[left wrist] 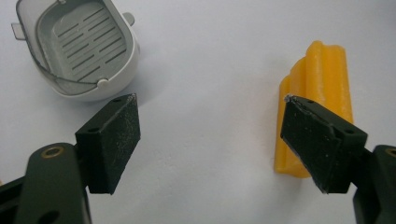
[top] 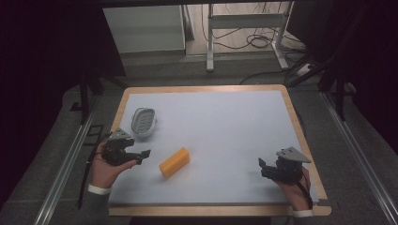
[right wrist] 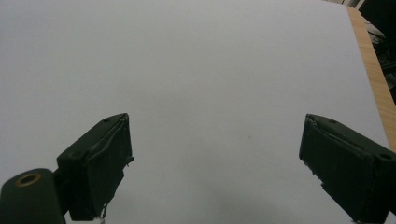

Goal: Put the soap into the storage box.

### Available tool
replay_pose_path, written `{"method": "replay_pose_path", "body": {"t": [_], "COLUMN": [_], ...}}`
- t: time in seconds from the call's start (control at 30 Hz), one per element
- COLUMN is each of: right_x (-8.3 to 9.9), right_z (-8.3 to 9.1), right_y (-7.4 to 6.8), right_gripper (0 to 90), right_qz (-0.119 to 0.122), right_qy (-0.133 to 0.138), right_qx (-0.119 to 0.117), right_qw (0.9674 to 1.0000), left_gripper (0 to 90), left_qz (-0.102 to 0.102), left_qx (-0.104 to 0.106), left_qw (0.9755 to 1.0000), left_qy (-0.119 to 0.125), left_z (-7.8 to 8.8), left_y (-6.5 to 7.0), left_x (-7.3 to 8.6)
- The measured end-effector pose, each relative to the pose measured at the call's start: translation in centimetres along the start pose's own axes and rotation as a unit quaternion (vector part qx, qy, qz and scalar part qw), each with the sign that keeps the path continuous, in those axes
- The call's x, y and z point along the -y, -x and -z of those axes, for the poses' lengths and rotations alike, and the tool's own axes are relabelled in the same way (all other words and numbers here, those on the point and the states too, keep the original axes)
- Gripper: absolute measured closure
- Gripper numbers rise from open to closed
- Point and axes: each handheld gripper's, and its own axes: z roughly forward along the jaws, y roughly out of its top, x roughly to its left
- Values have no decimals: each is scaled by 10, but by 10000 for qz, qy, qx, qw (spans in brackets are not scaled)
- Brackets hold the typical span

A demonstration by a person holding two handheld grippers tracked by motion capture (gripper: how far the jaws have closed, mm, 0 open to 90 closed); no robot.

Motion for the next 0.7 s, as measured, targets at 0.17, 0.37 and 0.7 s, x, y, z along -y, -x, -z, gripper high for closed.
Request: {"method": "replay_pose_path", "body": {"t": [0.17, 0.37, 0.7], "right_x": [0, 1, 2], "right_z": [1, 0, -1], "right_y": [1, 1, 1], "right_gripper": [92, 92, 92], "right_qz": [5, 5, -5], "right_qy": [8, -13, -55], "right_qx": [11, 19, 28], "right_qw": [10000, 10000, 10000], "left_gripper": [202, 201, 194], "left_qz": [14, -69, -269], "left_qx": [57, 121, 186], "left_qw": [9999, 9999, 9994], "left_qy": [83, 75, -67], "left_z": [5, 8, 6], "left_y": [2, 6, 17], "left_x": [-5, -11, -22]}}
